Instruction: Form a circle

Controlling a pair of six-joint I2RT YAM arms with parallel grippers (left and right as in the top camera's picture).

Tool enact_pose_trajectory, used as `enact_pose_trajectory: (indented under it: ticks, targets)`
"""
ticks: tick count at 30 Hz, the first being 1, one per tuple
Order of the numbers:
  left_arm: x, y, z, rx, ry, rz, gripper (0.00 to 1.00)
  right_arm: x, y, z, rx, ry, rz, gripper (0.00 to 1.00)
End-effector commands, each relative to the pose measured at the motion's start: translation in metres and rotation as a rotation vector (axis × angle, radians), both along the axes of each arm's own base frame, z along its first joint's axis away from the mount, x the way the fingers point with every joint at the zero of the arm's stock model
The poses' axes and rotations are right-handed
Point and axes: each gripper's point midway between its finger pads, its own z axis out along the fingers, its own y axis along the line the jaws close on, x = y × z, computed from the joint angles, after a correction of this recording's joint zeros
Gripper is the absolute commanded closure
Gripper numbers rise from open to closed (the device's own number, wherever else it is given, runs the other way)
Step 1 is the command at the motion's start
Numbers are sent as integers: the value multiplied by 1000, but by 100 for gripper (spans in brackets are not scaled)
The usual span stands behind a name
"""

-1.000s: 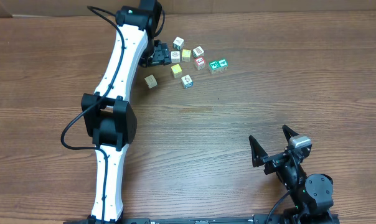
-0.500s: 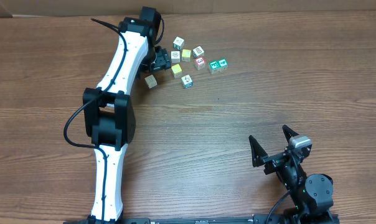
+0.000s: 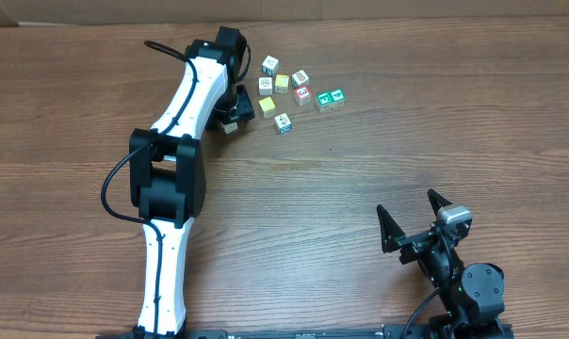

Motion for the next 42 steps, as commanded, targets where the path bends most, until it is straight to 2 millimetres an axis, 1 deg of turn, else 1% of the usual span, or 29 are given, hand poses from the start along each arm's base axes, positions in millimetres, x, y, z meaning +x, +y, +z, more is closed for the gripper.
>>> enact_pose_trajectory:
  ticks: [1,4,7,14,21,27,31,33,36,40,42]
  targets:
    - [-1,-5,-6,-25,10,21,37,0,-2,3,7,-13,-7,0]
    - [0,-5,-7,-26,5,23,45,0,-2,3,7,-13,-7,0]
    - [1,-5,-7,-27,2,23,49,0,-2,3,7,-13,-7,0]
    - [2,-5,-6,-26,0,24,64,0,-2,3,7,-13,-7,0]
    - [1,-5,-7,-25,3,23,71,0,-2,3,7,-13,-7,0]
    - [0,-6,-6,-29,6,19,81,0,-2,3,7,-13,-7,0]
    - [0,-10,-4,-52,10,10,82,0,-2,3,7,-13,-7,0]
    - [-1,-11,0,-51,12,7,83,0,-2,3,7,-13,-7,0]
    - [1,-17,15,-48,-7,-34,86,0,-2,3,7,-13,-7,0]
    - [3,-31,47,-27,-71,-98,87,0,-2,3,7,-13,-7,0]
    - [0,-40,64,-8,-102,-132,87,0,-2,3,7,-13,-7,0]
